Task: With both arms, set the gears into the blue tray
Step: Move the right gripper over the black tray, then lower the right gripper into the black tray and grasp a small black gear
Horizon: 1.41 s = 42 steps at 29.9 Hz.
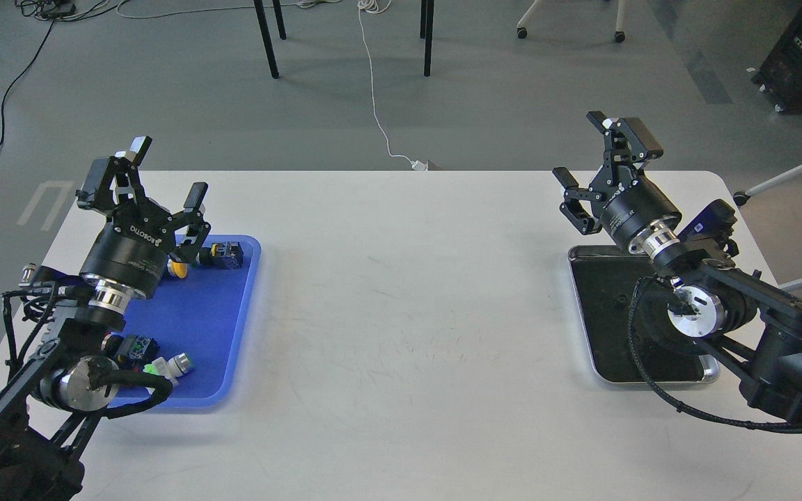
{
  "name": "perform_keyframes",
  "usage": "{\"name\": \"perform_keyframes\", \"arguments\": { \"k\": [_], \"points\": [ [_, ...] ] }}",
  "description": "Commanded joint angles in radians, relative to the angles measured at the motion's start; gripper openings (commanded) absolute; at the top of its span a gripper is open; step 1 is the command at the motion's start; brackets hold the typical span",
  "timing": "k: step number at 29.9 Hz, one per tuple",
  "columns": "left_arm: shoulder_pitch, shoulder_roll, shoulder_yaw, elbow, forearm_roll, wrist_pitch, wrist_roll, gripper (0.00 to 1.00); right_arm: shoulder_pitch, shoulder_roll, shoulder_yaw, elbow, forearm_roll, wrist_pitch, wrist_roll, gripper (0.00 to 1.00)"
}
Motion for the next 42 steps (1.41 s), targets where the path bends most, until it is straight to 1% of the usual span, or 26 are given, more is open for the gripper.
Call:
{"name": "perform_keyframes", "arguments": {
  "k": [1,2,4,6,12,14,17,19,23,26,29,33,35,39,42],
  "points": [
    [0.010,-0.002,0.003,0.000,0.004,0.005,-0.021,0.98,0.000,-0.001,0.000,0.000,0.000,0.000,0.000,0.99],
    [0.010,-0.002,0.003,0.000,0.004,0.006,-0.024,0.98,0.000,0.001,0.000,0.000,0.000,0.000,0.000,0.99],
    [0.012,-0.002,0.005,0.003,0.004,0.004,-0.017,0.98,0.003,0.000,0.000,0.000,0.000,0.000,0.000,0.99],
    [0.013,-0.001,0.006,0.009,-0.004,-0.010,-0.029,0.98,0.006,-0.002,0.000,0.000,0.000,0.000,0.000,0.99],
    [0.012,0.007,0.016,0.023,0.005,-0.011,-0.029,0.98,0.009,-0.002,0.000,0.000,0.000,0.000,0.000,0.99],
    [0.029,0.018,0.017,0.021,0.004,-0.017,-0.029,0.98,0.010,-0.005,0.000,0.003,0.000,0.002,0.000,0.99],
    [0.036,0.025,0.017,0.017,0.004,-0.025,-0.032,0.98,0.023,-0.039,-0.003,0.017,-0.040,0.020,0.000,0.99],
    [0.036,0.024,0.017,0.014,0.004,-0.034,-0.032,0.98,0.061,-0.086,-0.032,0.022,-0.128,0.066,0.000,0.99],
    [0.035,0.018,0.019,0.009,0.005,-0.037,-0.032,0.98,0.200,-0.195,-0.176,0.061,-0.308,0.155,0.000,0.99],
    [0.035,0.016,0.020,0.007,0.005,-0.037,-0.031,0.98,0.315,-0.287,-0.273,0.120,-0.432,0.187,0.000,0.99],
    [0.036,0.018,0.023,0.001,0.007,-0.037,-0.032,0.98,0.444,-0.342,-0.386,0.158,-0.639,0.210,0.000,0.99],
    [0.041,0.024,0.026,0.000,0.007,-0.037,-0.044,0.98,0.623,-0.353,-0.614,0.161,-0.992,0.213,0.000,0.99],
    [0.049,0.026,0.025,-0.002,0.007,-0.037,-0.046,0.98,0.700,-0.347,-0.731,0.160,-1.124,0.213,0.000,0.99],
    [0.058,0.030,0.025,-0.029,0.008,-0.036,-0.047,0.98,0.794,-0.341,-0.888,0.157,-1.306,0.213,0.000,0.98],
    [0.064,0.033,0.025,-0.043,0.008,-0.036,-0.047,0.98,0.829,-0.326,-0.966,0.149,-1.443,0.212,0.000,0.97]
  ]
}}
